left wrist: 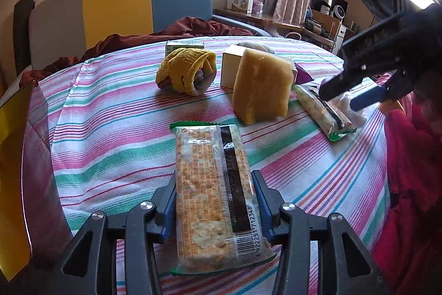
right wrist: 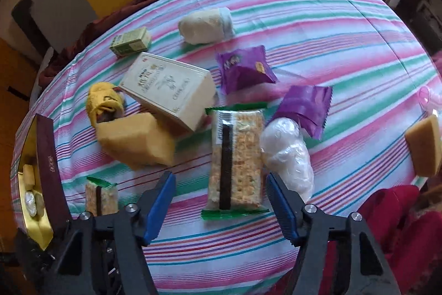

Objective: Organize objects
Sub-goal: 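Lift the cracker packet with the left tool while the right tool approaches the yellow sponge block, then grasp the rectangular yellow sponge block with the right tool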

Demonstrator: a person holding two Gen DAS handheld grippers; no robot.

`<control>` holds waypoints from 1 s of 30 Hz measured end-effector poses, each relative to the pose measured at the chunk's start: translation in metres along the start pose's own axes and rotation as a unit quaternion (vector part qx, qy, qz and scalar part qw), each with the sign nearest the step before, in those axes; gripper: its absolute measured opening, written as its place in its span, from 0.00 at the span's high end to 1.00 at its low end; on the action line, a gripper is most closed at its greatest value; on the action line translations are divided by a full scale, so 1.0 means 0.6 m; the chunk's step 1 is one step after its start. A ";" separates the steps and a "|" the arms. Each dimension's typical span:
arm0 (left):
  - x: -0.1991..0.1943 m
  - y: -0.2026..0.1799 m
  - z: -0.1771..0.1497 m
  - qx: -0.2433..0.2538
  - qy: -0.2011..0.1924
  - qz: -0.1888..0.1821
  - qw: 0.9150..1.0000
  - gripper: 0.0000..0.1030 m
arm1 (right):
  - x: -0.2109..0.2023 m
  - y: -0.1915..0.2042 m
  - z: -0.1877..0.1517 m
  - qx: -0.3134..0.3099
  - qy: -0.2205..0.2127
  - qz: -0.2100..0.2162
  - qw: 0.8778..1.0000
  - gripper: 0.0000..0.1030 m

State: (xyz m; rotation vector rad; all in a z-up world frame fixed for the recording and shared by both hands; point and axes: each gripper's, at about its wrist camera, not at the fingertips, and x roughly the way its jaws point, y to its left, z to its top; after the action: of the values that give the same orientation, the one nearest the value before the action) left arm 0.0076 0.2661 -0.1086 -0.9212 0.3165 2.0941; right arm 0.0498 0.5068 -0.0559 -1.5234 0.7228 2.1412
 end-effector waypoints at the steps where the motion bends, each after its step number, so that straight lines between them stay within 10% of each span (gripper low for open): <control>1: 0.000 0.000 0.000 -0.001 0.000 0.000 1.000 0.54 | 0.008 -0.006 0.000 0.008 0.004 -0.006 1.000 0.33; 15: -0.002 0.002 -0.002 -0.001 -0.002 -0.004 1.000 0.54 | 0.078 0.016 0.019 -0.021 0.015 -0.044 0.999 0.17; 24: -0.002 0.001 -0.002 -0.004 -0.003 -0.009 1.000 0.54 | -0.002 0.044 0.032 -0.042 -0.059 0.005 0.997 0.18; 30: -0.001 0.002 -0.002 -0.007 -0.003 -0.012 1.000 0.54 | -0.026 0.120 0.016 -0.069 -0.086 0.083 0.991 0.00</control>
State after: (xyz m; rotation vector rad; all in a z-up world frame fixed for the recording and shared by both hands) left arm 0.0074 0.2644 -0.1088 -0.9227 0.2875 2.0790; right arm 0.0044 0.4559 -0.0259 -1.3645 0.6746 2.4558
